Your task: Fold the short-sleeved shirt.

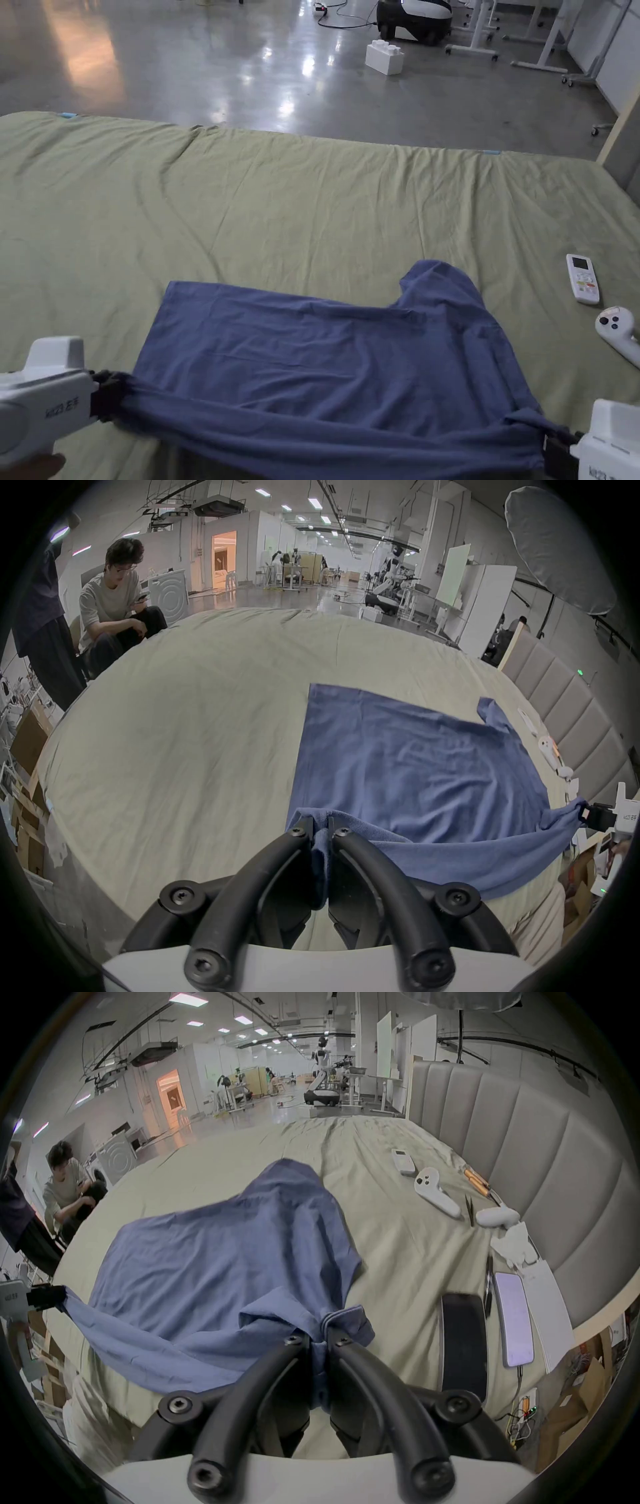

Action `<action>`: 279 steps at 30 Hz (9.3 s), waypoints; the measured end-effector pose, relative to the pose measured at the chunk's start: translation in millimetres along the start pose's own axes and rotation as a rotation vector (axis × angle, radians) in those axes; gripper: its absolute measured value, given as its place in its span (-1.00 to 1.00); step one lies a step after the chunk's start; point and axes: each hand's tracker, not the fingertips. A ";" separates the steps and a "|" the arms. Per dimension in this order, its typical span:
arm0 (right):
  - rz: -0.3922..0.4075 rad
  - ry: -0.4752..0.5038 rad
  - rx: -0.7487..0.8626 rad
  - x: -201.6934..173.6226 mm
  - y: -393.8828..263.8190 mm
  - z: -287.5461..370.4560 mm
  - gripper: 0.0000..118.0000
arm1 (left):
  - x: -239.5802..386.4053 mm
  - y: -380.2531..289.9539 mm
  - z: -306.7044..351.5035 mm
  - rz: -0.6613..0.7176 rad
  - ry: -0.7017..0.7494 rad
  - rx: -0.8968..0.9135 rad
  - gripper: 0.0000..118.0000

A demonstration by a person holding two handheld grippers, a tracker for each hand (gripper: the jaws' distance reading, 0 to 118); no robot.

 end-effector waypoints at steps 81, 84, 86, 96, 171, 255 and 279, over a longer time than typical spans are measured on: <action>0.147 -0.110 0.585 -88.3 -3.1 1.3 -0.99 | 3.4 8.2 -125.6 -0.038 0.099 -0.399 0.20; 0.150 -0.113 0.569 -85.9 -5.6 -0.8 -0.99 | 11.3 3.5 -120.0 -0.059 0.113 -0.382 0.15; 0.150 -0.113 0.558 -84.1 -7.6 -3.7 -0.99 | 15.8 1.9 -118.0 -0.080 0.109 -0.373 -0.02; 0.130 -0.117 0.396 -54.2 -9.4 -25.8 -0.39 | 23.2 -1.3 -90.8 -0.147 0.060 -0.315 -0.87; 0.227 -0.099 -0.019 -23.9 -94.3 -3.2 0.09 | -42.6 -103.5 8.3 -0.050 -0.001 -0.210 -0.70; 0.167 0.014 -0.237 -2.4 88.5 -212.6 0.06 | 20.1 50.7 -107.8 -0.151 0.015 -0.154 -0.89; 0.158 0.036 0.006 2.7 78.4 -47.1 -0.96 | -3.7 44.8 -15.9 -0.171 -0.060 0.000 -0.89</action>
